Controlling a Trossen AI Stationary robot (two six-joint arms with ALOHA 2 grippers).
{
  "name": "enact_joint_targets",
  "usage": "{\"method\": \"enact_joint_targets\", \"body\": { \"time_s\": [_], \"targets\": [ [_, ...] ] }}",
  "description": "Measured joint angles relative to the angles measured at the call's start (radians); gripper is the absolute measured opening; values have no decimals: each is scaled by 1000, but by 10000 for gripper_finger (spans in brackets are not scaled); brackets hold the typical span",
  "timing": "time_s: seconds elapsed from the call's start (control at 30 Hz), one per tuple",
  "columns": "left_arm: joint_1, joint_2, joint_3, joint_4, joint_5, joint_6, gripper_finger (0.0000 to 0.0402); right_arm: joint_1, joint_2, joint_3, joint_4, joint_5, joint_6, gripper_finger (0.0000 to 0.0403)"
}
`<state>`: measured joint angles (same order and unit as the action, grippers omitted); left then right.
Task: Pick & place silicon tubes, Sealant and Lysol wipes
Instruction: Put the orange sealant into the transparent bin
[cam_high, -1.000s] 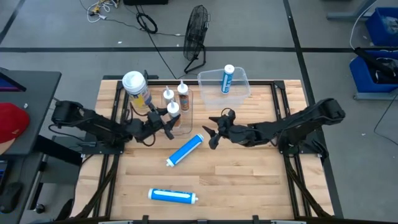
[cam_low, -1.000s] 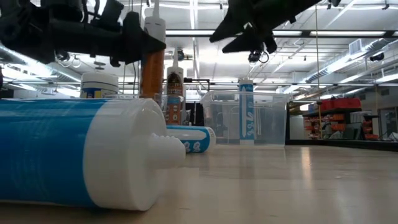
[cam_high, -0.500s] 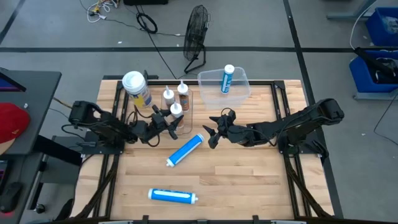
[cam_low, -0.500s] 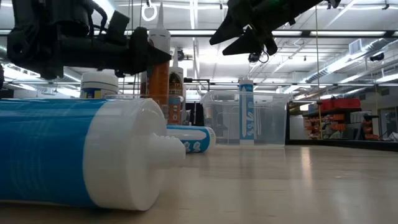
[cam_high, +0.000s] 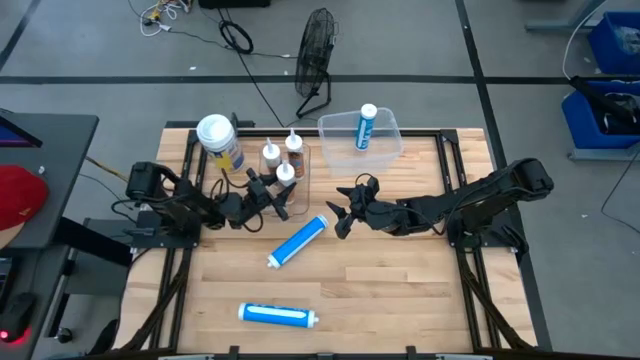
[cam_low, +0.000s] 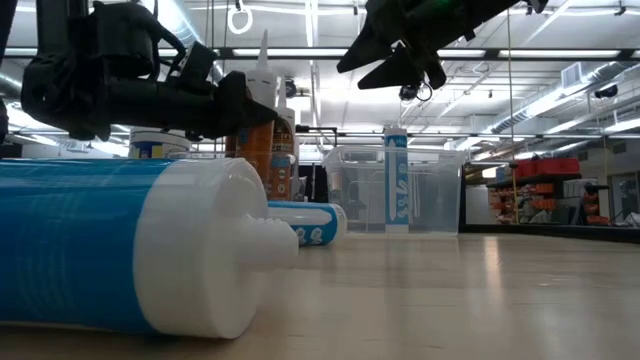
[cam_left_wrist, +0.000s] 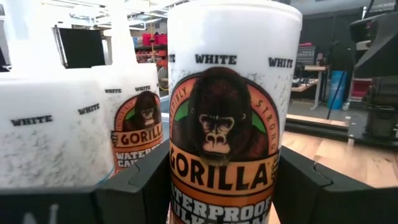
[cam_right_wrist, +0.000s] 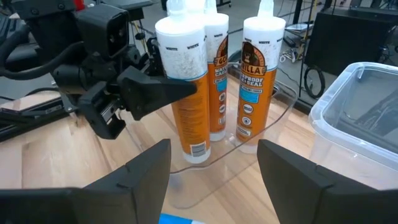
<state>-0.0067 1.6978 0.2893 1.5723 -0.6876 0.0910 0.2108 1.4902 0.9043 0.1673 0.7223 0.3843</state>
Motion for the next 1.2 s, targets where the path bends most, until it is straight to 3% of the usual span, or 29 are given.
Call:
{"method": "enact_joint_targets", "body": {
  "time_s": [1.2],
  "targets": [
    [3, 5, 0, -2, -21, -64, 217, 0, -1, 0, -4, -8, 0, 245]
  ]
}}
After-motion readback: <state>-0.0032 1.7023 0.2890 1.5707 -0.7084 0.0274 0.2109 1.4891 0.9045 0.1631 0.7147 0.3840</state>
